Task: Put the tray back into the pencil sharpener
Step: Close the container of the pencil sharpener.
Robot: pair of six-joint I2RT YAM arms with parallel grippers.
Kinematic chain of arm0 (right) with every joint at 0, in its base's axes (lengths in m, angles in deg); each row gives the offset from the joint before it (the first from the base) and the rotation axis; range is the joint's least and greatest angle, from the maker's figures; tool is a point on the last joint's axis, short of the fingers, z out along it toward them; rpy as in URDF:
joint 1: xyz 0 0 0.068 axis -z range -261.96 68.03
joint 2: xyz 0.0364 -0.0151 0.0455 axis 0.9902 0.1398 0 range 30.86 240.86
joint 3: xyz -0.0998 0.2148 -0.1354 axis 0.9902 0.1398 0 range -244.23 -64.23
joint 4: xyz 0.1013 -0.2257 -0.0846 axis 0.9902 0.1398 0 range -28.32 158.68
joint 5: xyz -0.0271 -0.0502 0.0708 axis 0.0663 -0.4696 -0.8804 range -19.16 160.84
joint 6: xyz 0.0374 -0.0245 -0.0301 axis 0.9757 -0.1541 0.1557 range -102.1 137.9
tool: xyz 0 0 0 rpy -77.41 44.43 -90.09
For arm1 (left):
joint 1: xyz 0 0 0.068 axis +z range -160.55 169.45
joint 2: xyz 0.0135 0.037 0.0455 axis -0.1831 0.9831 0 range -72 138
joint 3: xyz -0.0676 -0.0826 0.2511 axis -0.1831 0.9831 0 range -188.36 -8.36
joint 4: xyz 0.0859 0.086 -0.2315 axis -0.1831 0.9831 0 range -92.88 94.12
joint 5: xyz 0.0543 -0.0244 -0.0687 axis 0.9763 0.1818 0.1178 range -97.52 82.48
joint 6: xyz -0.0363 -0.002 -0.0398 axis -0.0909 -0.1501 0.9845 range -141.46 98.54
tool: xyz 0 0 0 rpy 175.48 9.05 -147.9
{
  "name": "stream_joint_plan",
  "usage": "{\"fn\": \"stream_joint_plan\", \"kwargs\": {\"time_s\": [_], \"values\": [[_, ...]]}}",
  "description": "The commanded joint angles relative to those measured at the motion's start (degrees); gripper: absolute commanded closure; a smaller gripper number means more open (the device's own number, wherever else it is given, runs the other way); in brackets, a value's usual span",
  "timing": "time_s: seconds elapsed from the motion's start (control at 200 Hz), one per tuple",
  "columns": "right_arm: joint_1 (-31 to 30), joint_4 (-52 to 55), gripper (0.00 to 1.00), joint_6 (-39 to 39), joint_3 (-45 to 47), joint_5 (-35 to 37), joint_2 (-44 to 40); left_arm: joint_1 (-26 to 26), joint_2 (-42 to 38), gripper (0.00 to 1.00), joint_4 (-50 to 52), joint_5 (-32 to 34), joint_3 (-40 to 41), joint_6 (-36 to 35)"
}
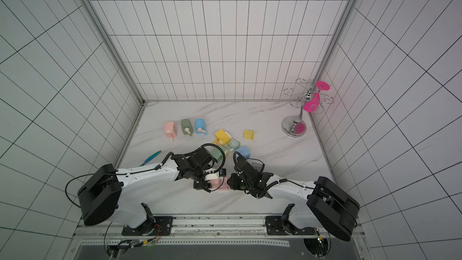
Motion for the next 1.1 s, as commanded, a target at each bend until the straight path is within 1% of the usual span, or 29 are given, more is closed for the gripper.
{"fn": "stream_joint_plan", "kwargs": {"time_s": [0.0, 0.085, 0.105, 0.25, 0.895, 1.024, 1.099], "values": [[0.20, 1.15, 0.80, 1.17, -0.96, 1.36, 0.93, -0.28, 0.66, 0.52, 1.37, -1.34, -0.28, -0.50], [0.15, 1.30, 0.81, 1.46, -0.96, 1.53, 1.02, -0.25, 0.80, 0.52, 1.43, -1.25, -0.31, -0.54], [0.20, 1.30, 0.83, 1.51, -0.90, 1.60, 0.96, -0.31, 0.83, 0.52, 1.45, -1.25, -0.34, -0.64], [0.15, 1.75, 0.84, 1.79, -0.61, 2.42, 0.23, -0.23, 0.92, 0.52, 1.37, -0.98, -0.14, -0.68], [-0.35, -0.80, 0.86, 4.36, -3.40, 1.17, 3.87, -0.32, 1.87, 0.52, 2.35, -2.48, -1.31, -0.51], [-0.72, -2.21, 0.81, 4.46, -3.40, -0.01, 4.19, -0.32, 2.41, 0.52, 1.38, -2.39, -1.48, -0.04], [-0.38, -3.86, 0.76, 5.11, -1.93, -0.18, 2.64, -0.34, 2.51, 0.52, 0.74, -2.23, -1.44, 0.29]]}}
